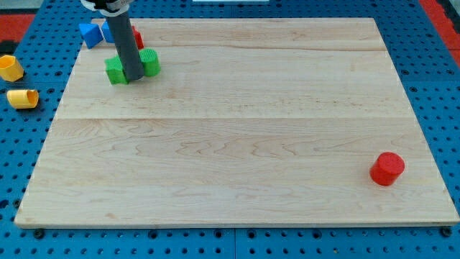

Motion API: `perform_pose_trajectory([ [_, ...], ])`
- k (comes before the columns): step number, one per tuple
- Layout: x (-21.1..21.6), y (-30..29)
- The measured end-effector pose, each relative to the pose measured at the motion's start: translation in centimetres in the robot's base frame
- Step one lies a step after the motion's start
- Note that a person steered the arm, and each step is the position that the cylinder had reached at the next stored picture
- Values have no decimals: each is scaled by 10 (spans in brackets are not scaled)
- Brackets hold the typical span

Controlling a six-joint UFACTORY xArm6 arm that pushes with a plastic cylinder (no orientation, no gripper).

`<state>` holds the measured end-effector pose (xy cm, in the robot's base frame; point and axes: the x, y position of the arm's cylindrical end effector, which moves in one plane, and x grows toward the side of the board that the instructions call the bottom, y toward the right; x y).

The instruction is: Move green star from green circle

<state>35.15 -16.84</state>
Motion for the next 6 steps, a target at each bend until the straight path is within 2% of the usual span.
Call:
perform_pose_trajectory([
  [2,75,39],
  [4,101,44],
  [6,103,44],
])
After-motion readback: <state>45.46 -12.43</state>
